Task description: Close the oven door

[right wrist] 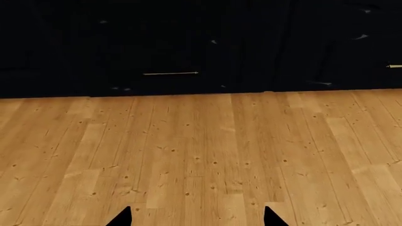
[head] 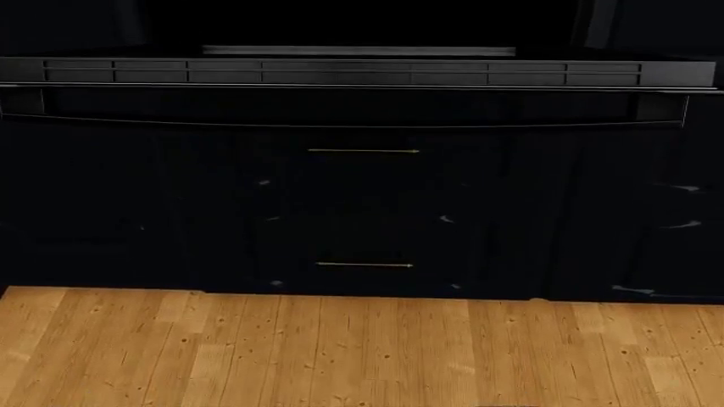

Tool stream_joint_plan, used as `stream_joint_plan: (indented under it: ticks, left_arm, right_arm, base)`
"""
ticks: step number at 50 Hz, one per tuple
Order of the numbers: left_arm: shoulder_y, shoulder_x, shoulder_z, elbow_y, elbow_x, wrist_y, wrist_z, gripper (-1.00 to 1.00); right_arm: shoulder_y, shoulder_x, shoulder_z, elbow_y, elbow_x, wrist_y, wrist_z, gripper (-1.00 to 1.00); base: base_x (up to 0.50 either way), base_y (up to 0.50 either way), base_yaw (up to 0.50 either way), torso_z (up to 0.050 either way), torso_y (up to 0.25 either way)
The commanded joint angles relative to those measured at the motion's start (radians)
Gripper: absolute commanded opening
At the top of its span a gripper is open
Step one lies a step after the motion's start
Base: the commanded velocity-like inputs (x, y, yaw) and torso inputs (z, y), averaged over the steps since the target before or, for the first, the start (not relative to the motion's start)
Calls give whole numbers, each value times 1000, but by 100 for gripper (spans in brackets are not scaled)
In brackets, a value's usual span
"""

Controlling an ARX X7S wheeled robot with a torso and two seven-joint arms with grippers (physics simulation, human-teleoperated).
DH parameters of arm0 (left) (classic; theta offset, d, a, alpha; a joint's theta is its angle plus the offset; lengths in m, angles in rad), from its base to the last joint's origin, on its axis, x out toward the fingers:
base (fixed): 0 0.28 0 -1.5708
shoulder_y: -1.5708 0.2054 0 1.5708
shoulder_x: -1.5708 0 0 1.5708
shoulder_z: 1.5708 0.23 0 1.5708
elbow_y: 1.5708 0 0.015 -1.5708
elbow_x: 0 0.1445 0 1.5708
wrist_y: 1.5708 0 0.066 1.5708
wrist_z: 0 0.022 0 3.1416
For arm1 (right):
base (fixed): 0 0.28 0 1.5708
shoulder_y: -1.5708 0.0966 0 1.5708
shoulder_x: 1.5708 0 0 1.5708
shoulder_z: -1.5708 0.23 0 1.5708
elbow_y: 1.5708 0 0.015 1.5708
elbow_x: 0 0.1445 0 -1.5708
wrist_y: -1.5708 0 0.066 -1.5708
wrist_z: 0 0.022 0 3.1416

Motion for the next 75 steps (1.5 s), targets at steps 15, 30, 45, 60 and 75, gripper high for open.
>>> stream_joint_plan:
  ticks: [15, 30, 45, 60, 75]
  left_arm:
    - [-2, -3, 7, -4, -10, 9, -3, 100]
    - [4, -14, 12, 43, -20, -22, -18, 100]
    - [-5, -8, 18, 4, -22, 1, -14, 100]
    - [-9, -7, 21, -7, -30, 5, -11, 100]
    - [-16, -1, 24, -53, -31, 43, -2, 100]
  right_arm:
    - [16, -8, -8, 87, -6, -85, -31, 100]
    - [14, -7, -4, 97, 2, -108, -28, 100]
    - [14, -6, 3, 96, 22, -105, -28, 100]
    - [9, 1, -12, 86, 16, -115, -32, 100]
    - [4, 5, -17, 75, 19, -116, -26, 100]
  base:
    - [20, 0, 0, 0, 0]
    - [212, 0, 0, 0, 0]
    - [244, -105, 0, 0, 0]
    - [243, -128, 0, 0, 0]
    - [242, -21, 0, 0, 0]
